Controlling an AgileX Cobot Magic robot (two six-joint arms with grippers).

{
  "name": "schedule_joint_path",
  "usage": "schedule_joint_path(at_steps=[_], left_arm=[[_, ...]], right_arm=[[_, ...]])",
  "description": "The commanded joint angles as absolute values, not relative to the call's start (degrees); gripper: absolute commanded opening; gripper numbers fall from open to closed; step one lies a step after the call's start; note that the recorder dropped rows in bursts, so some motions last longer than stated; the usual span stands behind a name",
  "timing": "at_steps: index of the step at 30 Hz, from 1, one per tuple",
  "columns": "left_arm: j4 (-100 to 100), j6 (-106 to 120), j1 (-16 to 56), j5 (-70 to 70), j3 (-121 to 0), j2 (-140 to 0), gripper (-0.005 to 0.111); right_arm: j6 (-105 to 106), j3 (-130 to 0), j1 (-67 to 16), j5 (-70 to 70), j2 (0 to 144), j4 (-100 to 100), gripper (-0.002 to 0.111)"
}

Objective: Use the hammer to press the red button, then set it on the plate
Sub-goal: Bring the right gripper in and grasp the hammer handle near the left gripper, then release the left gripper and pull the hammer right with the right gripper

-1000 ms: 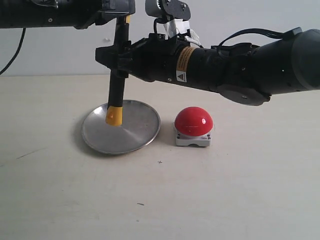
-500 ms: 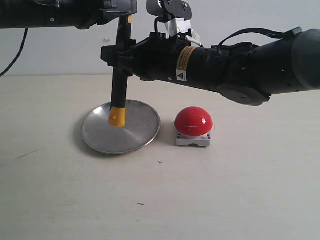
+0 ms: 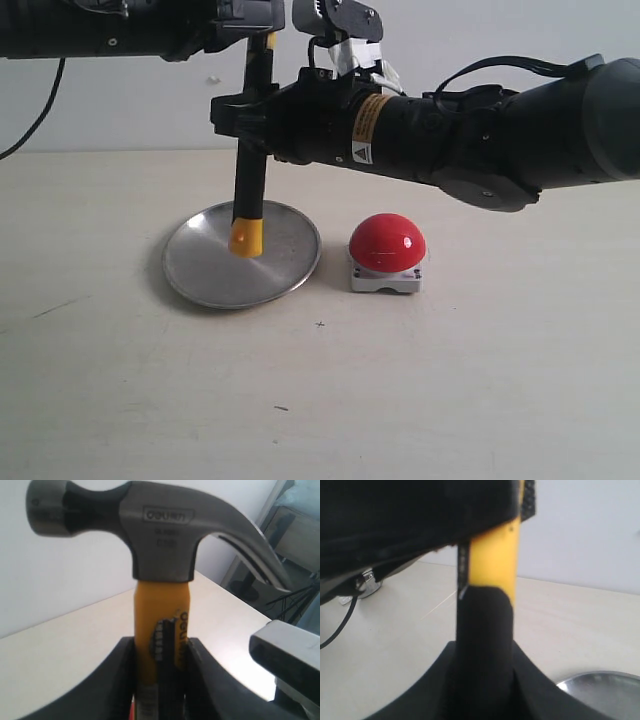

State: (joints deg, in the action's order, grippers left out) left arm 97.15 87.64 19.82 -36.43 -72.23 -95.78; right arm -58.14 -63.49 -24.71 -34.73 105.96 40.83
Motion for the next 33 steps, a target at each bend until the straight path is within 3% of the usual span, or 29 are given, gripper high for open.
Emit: schedule_joint_path(at_steps=[1, 6, 14, 18, 26, 28, 32, 33], left_arm=[[99.9, 87.3, 20.1, -37.1, -73.2, -94.6, 0.0], [99.9, 87.3, 20.1, -37.1, -73.2, -94.6, 0.003], [99.9, 87.4, 20.1, -37.1, -73.2, -94.6, 0.041], [99.9, 88.2, 19.8, -36.9, -73.2, -94.6, 0.05], [95.3, 85.8, 14.6, -37.5, -71.3, -94.2, 0.047], [95.3, 85.9, 13.3, -37.8, -69.6, -93.6, 0.038], [97.5, 89.6, 10.1, -37.8, -65.1, -90.8, 0.0], [98.5, 91.6, 9.5, -37.8, -63.8, -89.9, 0.0]], right_arm=[[-58.3, -63.9, -24.7, -32.5, 106.1, 40.5, 0.0], [-58.7, -63.9, -24.7, -32.6, 106.1, 40.2, 0.0], [-59.1, -63.9, -24.7, -32.6, 106.1, 37.8, 0.0], [-60.0, -63.9, -24.7, -32.6, 106.1, 35.5, 0.0], [-59.8, -63.9, -22.7, -30.5, 105.8, 34.2, 0.0], [-58.1, -63.9, -21.9, -27.8, 105.1, 34.3, 0.0], [-52.8, -63.8, -20.9, -20.3, 102.2, 34.4, 0.0], [-51.8, -63.8, -20.9, -18.9, 101.5, 34.4, 0.0]])
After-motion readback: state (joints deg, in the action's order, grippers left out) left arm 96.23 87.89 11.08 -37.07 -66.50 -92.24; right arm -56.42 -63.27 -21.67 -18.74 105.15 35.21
